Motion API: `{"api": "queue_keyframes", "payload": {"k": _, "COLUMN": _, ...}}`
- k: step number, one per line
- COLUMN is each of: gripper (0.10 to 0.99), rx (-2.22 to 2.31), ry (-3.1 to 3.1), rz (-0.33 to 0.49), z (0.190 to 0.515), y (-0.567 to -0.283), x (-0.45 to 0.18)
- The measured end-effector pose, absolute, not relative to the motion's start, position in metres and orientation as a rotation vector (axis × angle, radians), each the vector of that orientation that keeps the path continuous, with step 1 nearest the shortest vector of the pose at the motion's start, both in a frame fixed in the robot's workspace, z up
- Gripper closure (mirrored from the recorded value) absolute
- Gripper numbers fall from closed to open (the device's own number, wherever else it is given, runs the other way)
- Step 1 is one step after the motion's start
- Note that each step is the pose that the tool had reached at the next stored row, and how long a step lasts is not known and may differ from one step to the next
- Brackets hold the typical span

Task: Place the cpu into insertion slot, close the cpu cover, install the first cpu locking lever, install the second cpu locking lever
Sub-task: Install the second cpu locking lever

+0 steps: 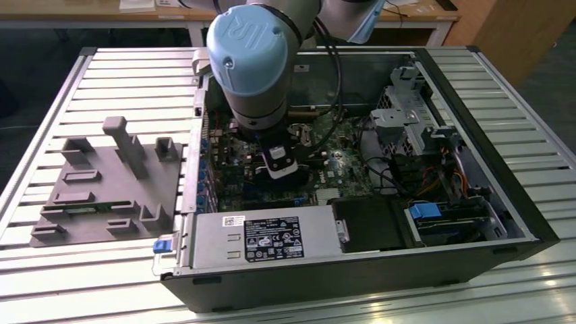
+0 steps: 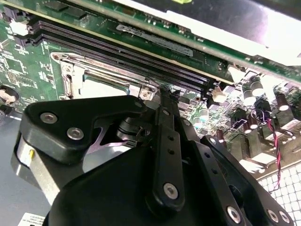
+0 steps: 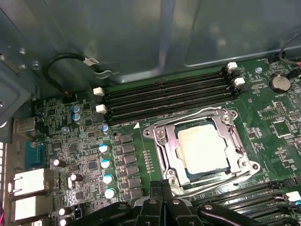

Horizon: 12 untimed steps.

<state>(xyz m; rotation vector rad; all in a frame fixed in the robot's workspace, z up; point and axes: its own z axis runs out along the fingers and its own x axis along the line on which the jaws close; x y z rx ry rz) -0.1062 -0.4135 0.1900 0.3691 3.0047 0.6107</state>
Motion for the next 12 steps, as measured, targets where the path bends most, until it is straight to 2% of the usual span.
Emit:
{"api": "queue_keyframes", "payload": {"k": 6, "gripper": 0.98, "rx": 0.369, "ry": 3.005, "rz": 0.614, "z": 0.189, "y": -0.413, "x": -0.106}}
{"api": "queue_keyframes", "payload": {"k": 12, "gripper": 0.98, "rx": 0.37, "ry": 3.004, "rz": 0.614, "z": 0.21, "y": -0.413, "x": -0.106}}
